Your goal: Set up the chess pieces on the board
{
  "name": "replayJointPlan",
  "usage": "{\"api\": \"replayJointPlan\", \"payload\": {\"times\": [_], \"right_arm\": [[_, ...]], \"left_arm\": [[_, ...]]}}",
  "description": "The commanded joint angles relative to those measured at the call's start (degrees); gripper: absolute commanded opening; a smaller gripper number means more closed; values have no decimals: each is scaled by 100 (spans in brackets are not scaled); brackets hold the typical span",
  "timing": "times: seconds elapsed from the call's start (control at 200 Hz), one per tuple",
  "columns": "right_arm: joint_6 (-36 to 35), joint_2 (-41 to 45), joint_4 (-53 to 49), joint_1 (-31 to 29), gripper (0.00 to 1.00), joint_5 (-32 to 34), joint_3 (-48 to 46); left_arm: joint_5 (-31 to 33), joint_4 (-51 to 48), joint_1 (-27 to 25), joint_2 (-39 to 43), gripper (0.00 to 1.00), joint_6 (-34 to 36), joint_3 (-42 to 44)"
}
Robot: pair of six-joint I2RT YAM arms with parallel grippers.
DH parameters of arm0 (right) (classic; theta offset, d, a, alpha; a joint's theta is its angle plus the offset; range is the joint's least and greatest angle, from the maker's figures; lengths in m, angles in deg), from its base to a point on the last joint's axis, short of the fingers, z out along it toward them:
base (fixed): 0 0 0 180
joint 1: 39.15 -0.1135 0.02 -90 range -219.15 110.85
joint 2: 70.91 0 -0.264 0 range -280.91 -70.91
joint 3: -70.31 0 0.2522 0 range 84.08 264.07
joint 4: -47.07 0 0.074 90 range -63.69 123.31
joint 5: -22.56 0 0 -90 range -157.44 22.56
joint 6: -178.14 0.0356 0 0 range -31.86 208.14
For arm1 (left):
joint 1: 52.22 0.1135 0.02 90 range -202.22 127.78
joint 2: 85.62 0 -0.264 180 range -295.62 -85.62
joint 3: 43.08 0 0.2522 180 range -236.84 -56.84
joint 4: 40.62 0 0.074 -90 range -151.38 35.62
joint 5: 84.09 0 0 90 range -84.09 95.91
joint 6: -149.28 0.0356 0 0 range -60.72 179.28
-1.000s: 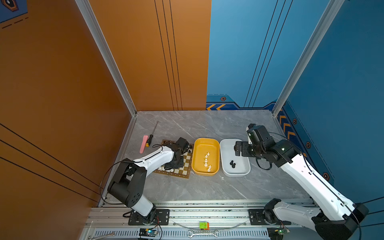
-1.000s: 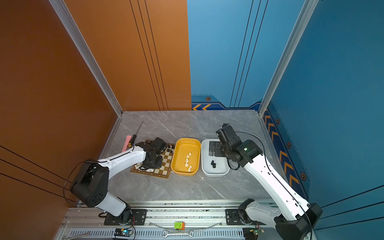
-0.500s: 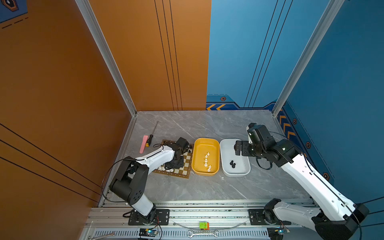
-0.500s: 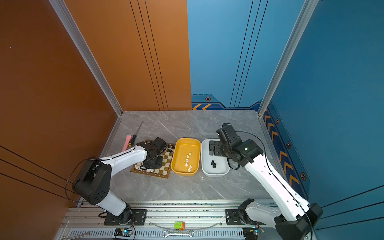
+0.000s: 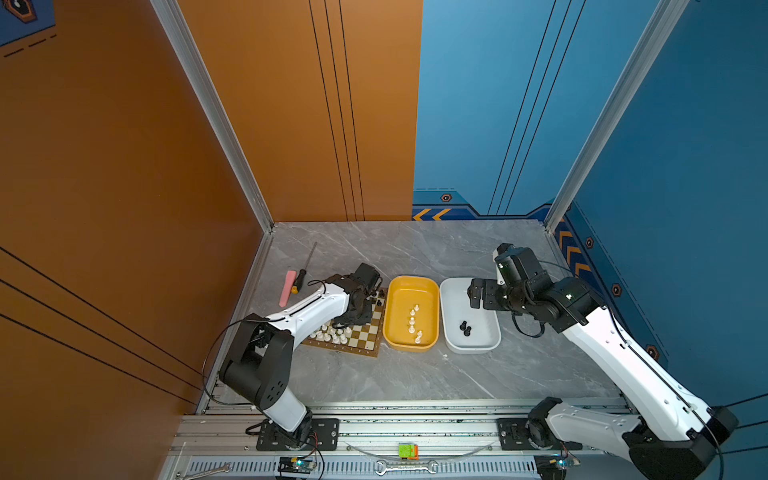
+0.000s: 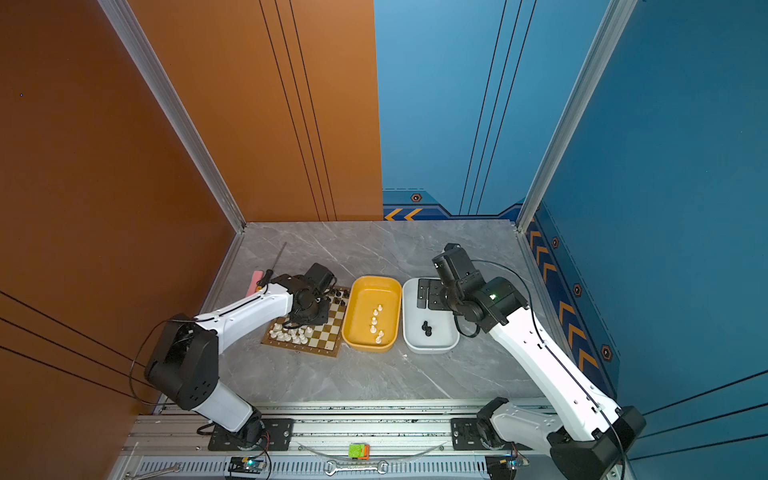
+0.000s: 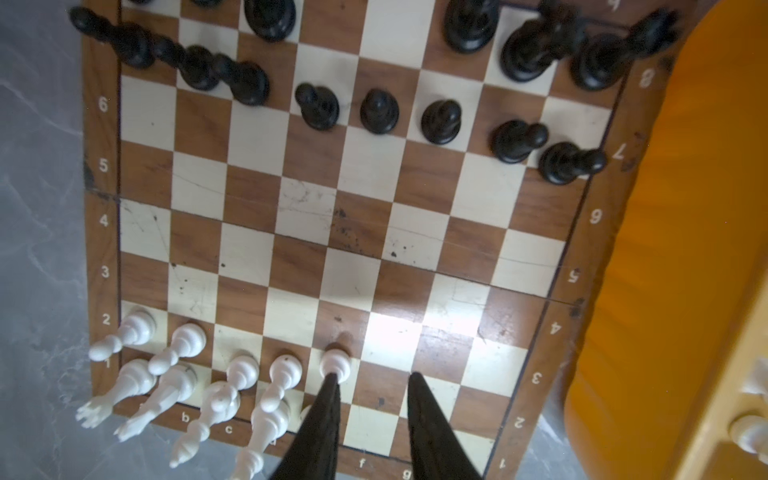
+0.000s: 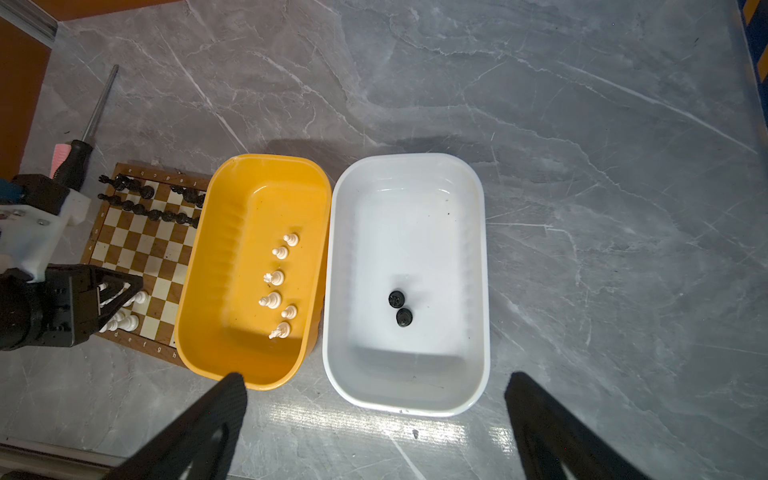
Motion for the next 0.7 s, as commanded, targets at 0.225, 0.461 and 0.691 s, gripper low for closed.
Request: {"api": "replayJointPlan", "payload": {"times": [0.225, 0.461, 0.691], "right_arm": [[-40, -59, -64, -43, 100, 212, 145], [-29, -117, -20, -48, 100, 185, 129], [6, -63, -20, -36, 100, 222, 50]], "left_arm": [[-41, -436, -102, 97, 33, 94, -507], [7, -424, 13, -446, 31, 226, -603], [-96, -221, 160, -742, 24, 288, -393]]}}
